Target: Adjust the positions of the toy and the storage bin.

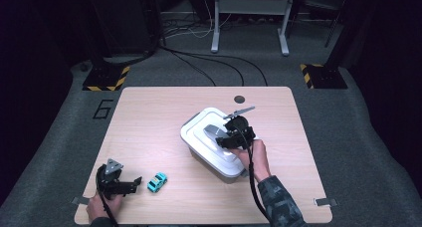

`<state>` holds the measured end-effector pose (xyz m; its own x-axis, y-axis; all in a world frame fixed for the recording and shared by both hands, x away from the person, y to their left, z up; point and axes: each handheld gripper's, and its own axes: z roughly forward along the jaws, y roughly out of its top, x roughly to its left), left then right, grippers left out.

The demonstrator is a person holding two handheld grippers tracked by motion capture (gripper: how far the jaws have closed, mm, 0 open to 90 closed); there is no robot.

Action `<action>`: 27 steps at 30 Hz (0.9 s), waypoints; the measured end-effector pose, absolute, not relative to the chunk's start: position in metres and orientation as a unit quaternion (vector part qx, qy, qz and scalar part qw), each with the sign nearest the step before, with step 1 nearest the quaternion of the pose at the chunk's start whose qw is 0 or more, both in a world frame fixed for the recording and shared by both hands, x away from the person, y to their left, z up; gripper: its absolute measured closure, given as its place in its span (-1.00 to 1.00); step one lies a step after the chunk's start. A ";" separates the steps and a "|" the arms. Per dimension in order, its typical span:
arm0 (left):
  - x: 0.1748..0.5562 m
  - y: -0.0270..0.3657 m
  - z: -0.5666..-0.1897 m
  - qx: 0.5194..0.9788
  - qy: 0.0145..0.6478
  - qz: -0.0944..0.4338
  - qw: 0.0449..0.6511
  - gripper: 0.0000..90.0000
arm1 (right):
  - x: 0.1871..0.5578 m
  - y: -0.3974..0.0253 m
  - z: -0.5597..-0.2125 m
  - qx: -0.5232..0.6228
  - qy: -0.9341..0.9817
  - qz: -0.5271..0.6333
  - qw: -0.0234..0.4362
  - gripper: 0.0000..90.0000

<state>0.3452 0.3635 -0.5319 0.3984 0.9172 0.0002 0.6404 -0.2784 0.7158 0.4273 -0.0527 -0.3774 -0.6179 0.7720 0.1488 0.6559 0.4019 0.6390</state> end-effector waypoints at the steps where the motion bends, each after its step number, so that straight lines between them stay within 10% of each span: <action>1: 0.345 0.364 -0.532 0.771 0.505 0.213 0.325 -1.00 | 0.427 -0.053 -0.377 0.429 0.833 0.340 0.085 0.35; 13: 0.345 0.363 -0.532 0.769 0.506 0.215 0.326 -1.00 | 0.429 -0.033 -0.373 0.367 0.858 0.323 0.158 0.18; 18: 0.345 0.363 -0.532 0.770 0.506 0.214 0.326 -1.00 | 0.424 -0.019 -0.372 0.309 0.876 0.294 0.226 0.46; 27: 0.345 0.363 -0.532 0.769 0.506 0.215 0.326 -1.00 | 0.430 -0.024 -0.372 0.363 0.857 0.329 0.159 0.48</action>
